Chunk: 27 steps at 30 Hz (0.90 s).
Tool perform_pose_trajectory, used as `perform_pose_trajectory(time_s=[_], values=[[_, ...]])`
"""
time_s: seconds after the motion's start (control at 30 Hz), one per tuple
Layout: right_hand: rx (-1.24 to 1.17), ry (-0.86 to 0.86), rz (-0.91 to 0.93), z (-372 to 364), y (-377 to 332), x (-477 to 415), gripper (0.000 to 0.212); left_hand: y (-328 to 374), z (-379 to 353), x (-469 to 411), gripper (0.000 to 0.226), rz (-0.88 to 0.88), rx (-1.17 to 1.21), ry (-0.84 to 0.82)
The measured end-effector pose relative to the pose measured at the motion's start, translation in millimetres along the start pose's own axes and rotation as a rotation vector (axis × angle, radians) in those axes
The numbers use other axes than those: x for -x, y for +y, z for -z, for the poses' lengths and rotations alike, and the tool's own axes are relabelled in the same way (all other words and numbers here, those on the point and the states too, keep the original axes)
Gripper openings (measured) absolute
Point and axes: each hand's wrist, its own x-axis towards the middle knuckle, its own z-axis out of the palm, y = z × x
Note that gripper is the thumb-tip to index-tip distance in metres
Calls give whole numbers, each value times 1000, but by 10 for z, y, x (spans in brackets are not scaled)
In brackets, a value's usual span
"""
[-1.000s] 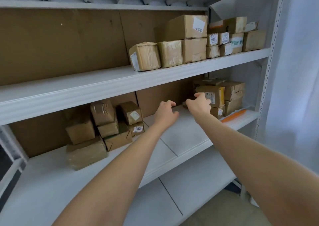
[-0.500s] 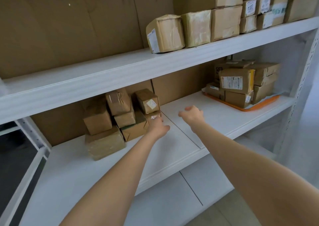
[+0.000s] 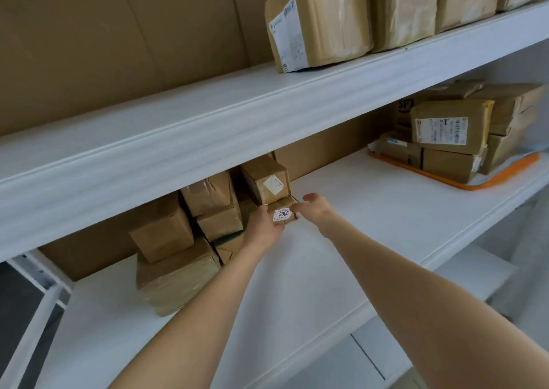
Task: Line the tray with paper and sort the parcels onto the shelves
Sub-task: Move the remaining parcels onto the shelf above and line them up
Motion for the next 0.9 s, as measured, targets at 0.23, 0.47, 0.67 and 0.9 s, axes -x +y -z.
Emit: perform_pose_trajectory(time_s=[0.23,0.47,0.67,0.9], values=[[-160,-76,-12,-248,-59,-532,90,-13,-25,-457,77,144,240,27],[-260,-92,92,-347,-214,-903,98,17,-31,-914,87,261,438,36],[-193,-144,111,-275,-256,-1020,87,24,-60,-1141,84,329,568,28],[-226,-37,-15,-105,-186,-991,72,102,-79,-1118,53,342,582,127]])
